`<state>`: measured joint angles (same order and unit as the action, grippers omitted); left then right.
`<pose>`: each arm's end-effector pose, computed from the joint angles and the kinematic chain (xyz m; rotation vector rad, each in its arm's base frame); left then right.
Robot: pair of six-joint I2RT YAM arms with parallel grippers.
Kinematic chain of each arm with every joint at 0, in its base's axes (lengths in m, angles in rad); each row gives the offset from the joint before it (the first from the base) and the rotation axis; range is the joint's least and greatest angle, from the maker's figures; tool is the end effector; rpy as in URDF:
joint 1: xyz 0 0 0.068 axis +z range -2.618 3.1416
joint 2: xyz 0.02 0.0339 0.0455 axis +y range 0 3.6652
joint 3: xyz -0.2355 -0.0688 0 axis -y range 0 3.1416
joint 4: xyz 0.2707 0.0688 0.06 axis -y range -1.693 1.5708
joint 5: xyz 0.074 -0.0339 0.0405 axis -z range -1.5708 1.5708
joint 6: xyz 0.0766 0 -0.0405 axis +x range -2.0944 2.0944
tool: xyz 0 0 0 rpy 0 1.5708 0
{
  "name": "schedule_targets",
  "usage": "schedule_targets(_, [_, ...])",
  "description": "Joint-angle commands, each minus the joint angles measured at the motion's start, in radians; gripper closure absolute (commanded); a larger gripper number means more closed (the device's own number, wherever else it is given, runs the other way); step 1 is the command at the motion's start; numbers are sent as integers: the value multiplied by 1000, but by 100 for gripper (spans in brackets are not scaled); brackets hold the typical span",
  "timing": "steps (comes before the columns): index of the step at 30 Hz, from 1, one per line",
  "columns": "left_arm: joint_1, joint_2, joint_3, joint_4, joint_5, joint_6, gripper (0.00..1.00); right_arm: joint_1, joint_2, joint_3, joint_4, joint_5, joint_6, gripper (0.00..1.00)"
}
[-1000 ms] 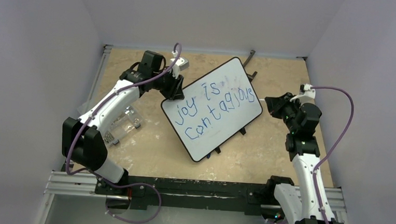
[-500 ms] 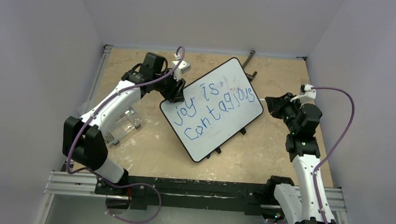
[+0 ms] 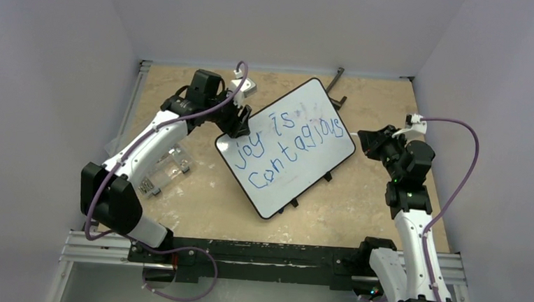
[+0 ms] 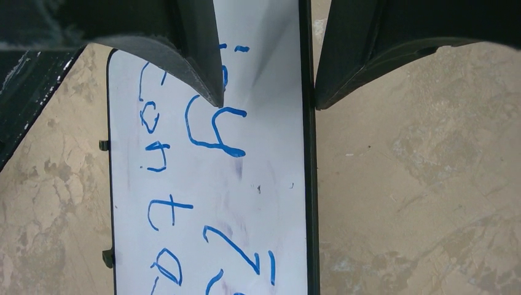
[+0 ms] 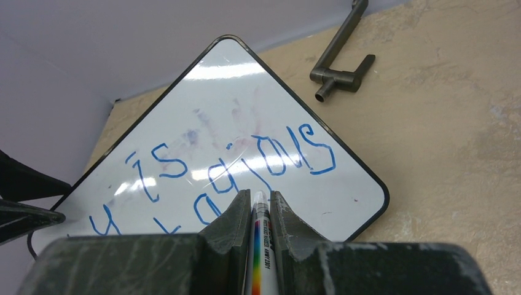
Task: Write a sentence on the whiteboard
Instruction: Write a sentence on the whiteboard, then move the whiteboard to the center of the board.
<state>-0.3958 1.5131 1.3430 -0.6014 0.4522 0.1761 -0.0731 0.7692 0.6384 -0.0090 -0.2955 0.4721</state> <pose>0.3431 -0.1796 0.2623 0.8709 2.1628 -0.6381 0.2738 0.0023 0.2810 0.2489 1.7172 0.5474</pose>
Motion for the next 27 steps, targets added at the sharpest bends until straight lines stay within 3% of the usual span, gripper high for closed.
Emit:
schedule_targets(1, [-8, -75, -1, 53, -15, -7, 44, 1, -20, 24, 10, 6, 5, 100])
schedule_targets(15, [-64, -208, 84, 0, -91, -128, 46, 1, -125, -32, -198, -12, 5, 100])
schedule_targets(18, [-132, -238, 61, -18, -164, -209, 52, 1, -153, -29, -229, 53, 32, 100])
schedule_targets(23, [-326, -262, -15, -32, -295, -336, 49, 1, -139, 65, -311, 156, 50, 100])
schedule_targets(27, [-457, -231, -107, 65, -281, -462, 57, 2, -131, 153, -348, 202, 45, 100])
